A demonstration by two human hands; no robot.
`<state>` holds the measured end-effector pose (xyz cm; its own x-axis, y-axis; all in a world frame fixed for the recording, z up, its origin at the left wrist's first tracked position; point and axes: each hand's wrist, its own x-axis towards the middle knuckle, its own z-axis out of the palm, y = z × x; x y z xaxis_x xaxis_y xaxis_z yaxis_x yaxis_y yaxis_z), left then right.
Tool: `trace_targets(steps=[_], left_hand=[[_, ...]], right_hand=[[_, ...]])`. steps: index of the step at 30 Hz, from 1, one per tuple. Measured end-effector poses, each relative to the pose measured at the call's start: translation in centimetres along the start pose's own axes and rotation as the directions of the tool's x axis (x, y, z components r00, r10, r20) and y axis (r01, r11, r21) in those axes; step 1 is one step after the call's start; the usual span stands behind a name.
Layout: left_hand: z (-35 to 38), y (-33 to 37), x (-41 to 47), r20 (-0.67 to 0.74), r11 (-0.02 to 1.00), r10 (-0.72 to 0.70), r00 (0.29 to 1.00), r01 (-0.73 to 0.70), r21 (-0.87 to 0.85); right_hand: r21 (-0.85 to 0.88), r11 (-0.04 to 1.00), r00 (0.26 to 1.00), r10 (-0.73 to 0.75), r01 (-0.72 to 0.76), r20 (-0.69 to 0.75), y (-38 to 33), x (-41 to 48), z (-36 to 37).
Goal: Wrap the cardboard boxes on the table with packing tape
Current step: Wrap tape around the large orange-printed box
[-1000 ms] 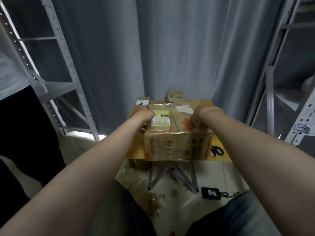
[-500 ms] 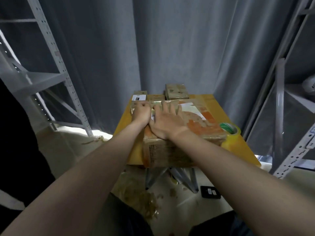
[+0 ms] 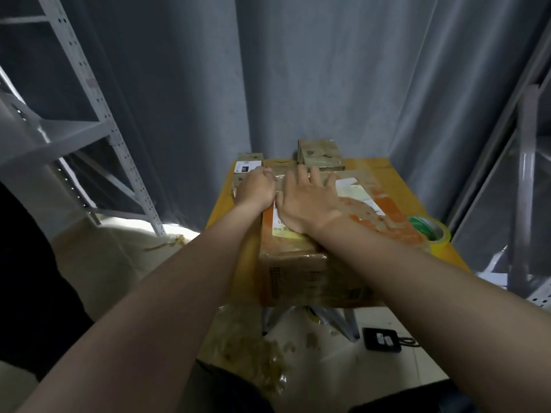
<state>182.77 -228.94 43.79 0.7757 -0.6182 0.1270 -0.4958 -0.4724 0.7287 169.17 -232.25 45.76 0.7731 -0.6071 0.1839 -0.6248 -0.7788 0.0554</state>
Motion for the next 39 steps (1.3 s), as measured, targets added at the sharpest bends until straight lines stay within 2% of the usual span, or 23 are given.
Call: trace_targets(steps=[7,11,15,18,22,24,26,28,31,32,33,35,37,39], left_hand=[[0.9,0.6,1.4,-0.048,0.954,0.11,0.993,-0.092,0.285],[1.2,1.2,1.9,-0.074,0.936,0.15,0.986,-0.118,0.331],[1.3,1.6,2.6,-0.095,0.915,0.104,0.99,-0.058,0.399],[1.5,1.9,2.9,-0.084,0.892,0.077,0.993,-0.03,0.451],[1.9,2.3,2.4,-0.04,0.861,0.039,0.998,-0.013,0.508],[1.9,2.3,2.4,-0.04,0.855,0.031,0.999,-0.006,0.519],[1.7,2.3,2.3,-0.033,0.855,0.025,0.999,-0.004,0.518],[1.5,2.2,2.3,-0.023,0.863,0.025,0.999,-0.01,0.505],[1.1,2.3,2.0,-0.088,0.931,-0.053,0.995,0.081,0.356],[0.9,2.3,1.8,-0.102,0.951,-0.102,0.99,0.127,0.281],[0.6,2.6,1.5,-0.102,0.963,-0.151,0.983,0.17,0.207],[0.2,3.2,1.3,-0.057,0.96,-0.269,0.961,0.273,0.069],[-0.4,3.8,0.9,0.039,0.898,-0.438,0.898,0.439,-0.035],[-0.8,4.2,0.4,0.182,0.862,-0.482,0.857,0.502,-0.079]], right_hand=[[0.064,0.998,0.999,0.025,-0.026,0.023,1.2,5.2,1.2],[0.056,0.998,0.999,-0.029,0.031,-0.028,1.5,7.6,1.2],[0.079,0.996,0.999,-0.03,0.031,-0.014,1.7,10.1,1.7],[0.161,0.987,0.994,-0.023,0.005,0.111,2.3,12.0,1.9],[0.239,0.958,0.936,0.072,-0.162,0.344,2.5,14.2,1.6],[0.253,0.947,0.934,0.105,-0.199,0.341,2.5,14.4,1.8],[0.295,0.937,0.956,0.105,-0.188,0.275,2.5,14.0,2.1],[0.437,0.888,0.975,0.054,-0.145,0.216,3.0,13.6,1.9],[0.726,0.669,0.977,0.001,-0.159,0.213,5.1,12.5,0.3],[0.759,0.628,0.977,0.011,-0.172,0.213,6.1,12.1,-0.3],[0.722,0.669,0.978,0.033,-0.176,0.208,7.2,11.6,-0.9],[0.446,0.861,0.961,0.157,-0.246,0.227,9.7,10.5,-1.6],[0.162,0.914,0.887,0.299,-0.372,0.352,12.1,9.0,-2.0],[0.124,0.941,0.862,0.229,-0.315,0.453,13.3,7.9,-2.1]])
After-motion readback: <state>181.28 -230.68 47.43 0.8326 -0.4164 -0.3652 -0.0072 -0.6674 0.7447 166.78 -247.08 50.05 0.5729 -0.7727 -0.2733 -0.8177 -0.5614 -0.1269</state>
